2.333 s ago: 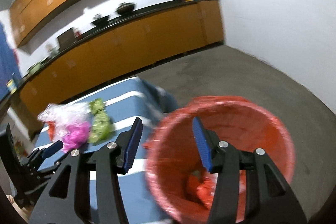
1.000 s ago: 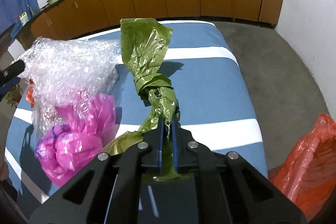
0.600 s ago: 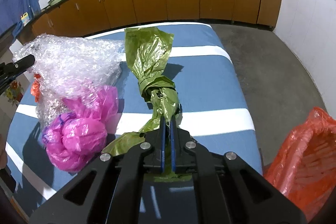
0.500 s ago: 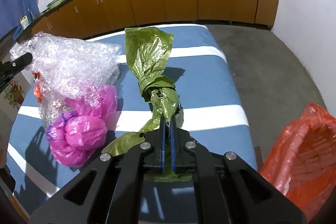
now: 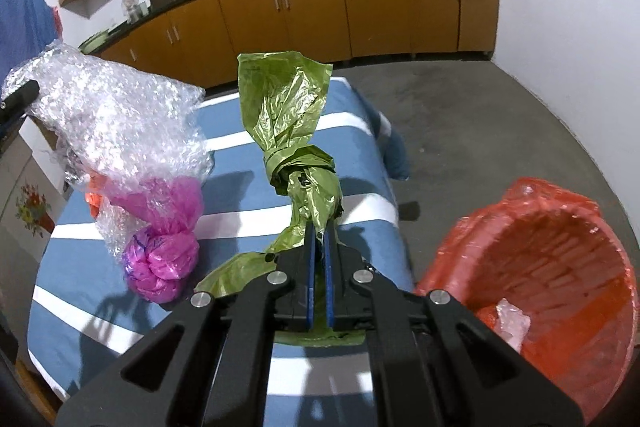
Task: Collect trash
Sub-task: 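Carry the green bag and bubble wrap to the basket and open both grippers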
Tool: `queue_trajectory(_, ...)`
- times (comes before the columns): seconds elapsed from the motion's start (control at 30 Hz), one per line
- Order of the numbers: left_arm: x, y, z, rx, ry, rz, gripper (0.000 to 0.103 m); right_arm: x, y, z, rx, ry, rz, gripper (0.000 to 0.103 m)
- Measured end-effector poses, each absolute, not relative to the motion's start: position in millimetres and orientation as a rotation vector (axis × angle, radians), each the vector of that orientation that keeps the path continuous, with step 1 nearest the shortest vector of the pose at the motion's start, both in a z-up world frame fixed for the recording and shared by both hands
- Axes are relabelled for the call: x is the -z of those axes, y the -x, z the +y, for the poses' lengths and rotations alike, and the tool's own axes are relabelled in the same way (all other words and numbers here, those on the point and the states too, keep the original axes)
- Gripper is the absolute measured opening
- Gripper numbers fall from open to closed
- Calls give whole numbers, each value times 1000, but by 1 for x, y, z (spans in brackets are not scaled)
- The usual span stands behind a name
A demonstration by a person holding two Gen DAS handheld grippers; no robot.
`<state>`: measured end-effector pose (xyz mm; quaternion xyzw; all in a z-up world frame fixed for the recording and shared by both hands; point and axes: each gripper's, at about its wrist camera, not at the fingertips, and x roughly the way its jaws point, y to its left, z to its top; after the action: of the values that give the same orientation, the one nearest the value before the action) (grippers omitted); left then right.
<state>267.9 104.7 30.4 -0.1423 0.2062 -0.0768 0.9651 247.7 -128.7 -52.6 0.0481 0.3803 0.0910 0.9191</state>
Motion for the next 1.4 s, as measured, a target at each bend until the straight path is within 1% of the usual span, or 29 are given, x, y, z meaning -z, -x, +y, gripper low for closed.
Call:
queue_trajectory(0.2,-50,-255,78,209,271,379,5,45,-234,-147,-156,-128,753,4)
queue_trajectory(0.43,-51,-248,37,308,253,385,5,39,-206,-183,-77,-144,722,4)
queue_trajectory(0.9,-16,-238,-57,511,229,479,5,30,-157,-272,107,-233,683,4)
queue_trajectory(1.07,1,-236,-89,569,211,525,5,35,-149,-287,137,-256,690,4)
queue_trajectory(1.4,25,-232,-124,631,186,593,5,49,-138,-306,173,-305,707,4)
